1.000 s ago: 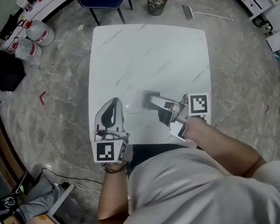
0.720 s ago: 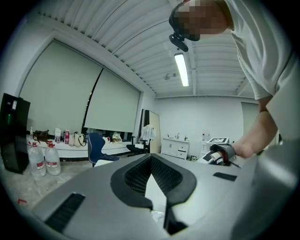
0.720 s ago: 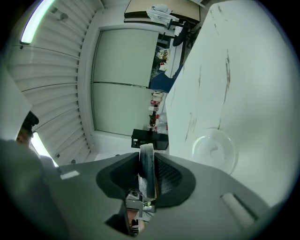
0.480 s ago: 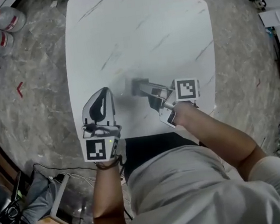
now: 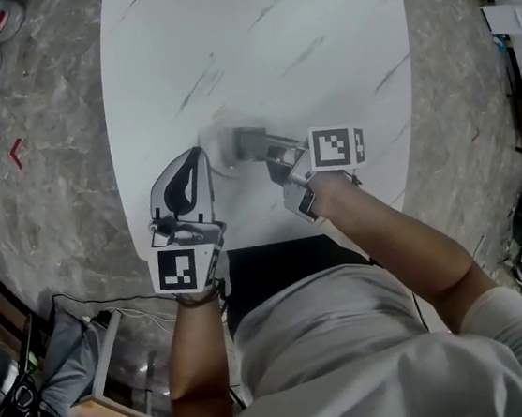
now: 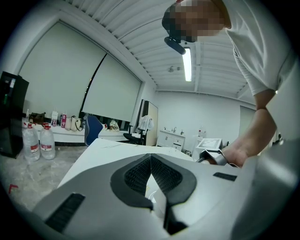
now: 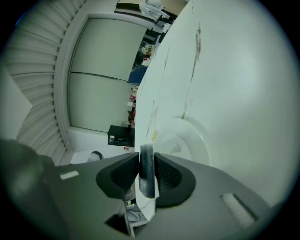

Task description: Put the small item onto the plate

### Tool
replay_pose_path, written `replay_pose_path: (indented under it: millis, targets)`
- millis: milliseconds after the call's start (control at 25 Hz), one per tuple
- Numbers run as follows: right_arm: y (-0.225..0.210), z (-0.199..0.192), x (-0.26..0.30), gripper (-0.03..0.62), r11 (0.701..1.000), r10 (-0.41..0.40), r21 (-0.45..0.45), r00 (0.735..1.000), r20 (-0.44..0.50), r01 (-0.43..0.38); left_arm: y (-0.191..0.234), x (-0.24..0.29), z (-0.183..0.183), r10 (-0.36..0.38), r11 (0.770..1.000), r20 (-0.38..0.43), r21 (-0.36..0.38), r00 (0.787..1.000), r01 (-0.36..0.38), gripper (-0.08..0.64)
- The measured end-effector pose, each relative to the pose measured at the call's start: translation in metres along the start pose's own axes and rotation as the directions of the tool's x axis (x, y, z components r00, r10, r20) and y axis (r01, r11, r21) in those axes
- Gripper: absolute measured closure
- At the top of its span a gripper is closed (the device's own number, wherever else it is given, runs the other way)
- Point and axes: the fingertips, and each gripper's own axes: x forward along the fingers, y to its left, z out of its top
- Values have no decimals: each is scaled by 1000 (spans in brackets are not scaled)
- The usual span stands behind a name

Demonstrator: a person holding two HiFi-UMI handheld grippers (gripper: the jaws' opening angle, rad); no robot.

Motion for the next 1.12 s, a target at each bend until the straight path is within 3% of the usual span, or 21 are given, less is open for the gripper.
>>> replay_pose_path:
  millis: [560, 760, 840, 960, 1120]
  targets:
    - [-12, -3, 17, 488, 991, -122, -52, 992, -42, 120, 7, -4, -2, -19, 999, -14, -31, 1000, 19, 554]
    - [-11, -2, 14, 445, 985, -163, -71, 986, -41, 159, 7, -4, 2, -22, 999, -3, -36, 1000, 22, 554]
    - [-11, -1, 11, 417, 973, -198, -133, 979, -44, 191, 5, -4, 3, -27, 999, -10, -41, 1000, 26, 554]
    - [-15, 1, 4, 408, 923, -282, -288, 958, -57, 255, -1, -6, 5, -43, 998, -20, -44, 999, 42, 554]
    - [-21, 6, -3, 396, 895, -331, -337, 942, -61, 293, -7, -7, 5, -71, 997, -35, -43, 997, 70, 554]
